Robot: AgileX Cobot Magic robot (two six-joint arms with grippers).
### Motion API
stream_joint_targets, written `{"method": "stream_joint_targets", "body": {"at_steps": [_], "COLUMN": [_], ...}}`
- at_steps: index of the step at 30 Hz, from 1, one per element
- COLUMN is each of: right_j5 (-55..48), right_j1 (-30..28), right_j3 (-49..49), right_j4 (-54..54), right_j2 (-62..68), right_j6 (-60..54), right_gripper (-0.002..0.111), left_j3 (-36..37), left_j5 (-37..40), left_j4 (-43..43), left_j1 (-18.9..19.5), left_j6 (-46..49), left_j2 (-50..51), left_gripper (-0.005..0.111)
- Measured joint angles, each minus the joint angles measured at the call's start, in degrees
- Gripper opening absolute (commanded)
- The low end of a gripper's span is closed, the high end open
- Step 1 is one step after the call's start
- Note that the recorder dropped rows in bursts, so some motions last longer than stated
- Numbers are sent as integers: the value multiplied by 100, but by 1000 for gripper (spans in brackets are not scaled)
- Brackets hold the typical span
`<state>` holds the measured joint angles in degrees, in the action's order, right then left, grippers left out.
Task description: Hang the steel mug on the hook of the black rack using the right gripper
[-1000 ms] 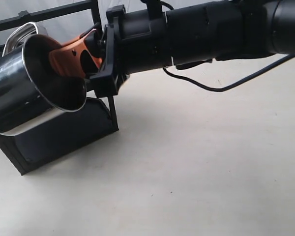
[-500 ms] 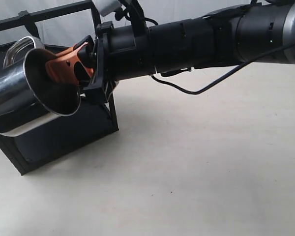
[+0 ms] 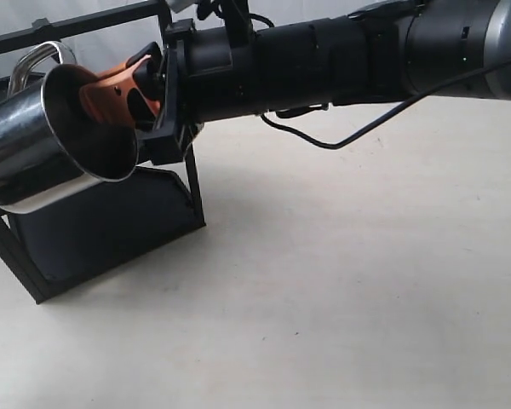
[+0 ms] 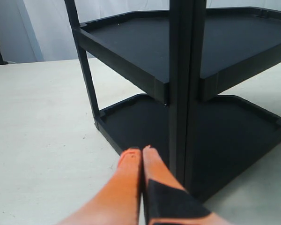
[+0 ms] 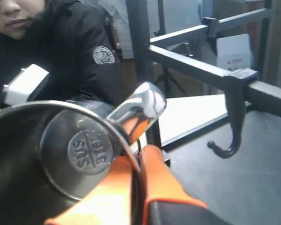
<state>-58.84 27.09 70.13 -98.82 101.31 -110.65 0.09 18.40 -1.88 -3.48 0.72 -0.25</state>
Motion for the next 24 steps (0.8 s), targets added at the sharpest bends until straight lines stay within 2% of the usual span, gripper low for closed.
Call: {"method": "stream_joint_targets", "body": {"at_steps": [4, 8, 24], "right_j5": [-864, -959, -1011], "right_j1": [-395, -694, -680], "right_j3": [2, 2, 2], "right_j4": [0, 0, 0], "right_j2": [234, 384, 404], "right_j6": [-13, -58, -197], "right_gripper": [-1, -1, -1], "left_j3": [0, 0, 0], "left_j5": [0, 0, 0], "left_j4": [0, 0, 0], "left_j1": [0, 0, 0], "left_j6": [0, 0, 0], "left_j2": [0, 0, 0], "left_gripper": [0, 0, 0]}}
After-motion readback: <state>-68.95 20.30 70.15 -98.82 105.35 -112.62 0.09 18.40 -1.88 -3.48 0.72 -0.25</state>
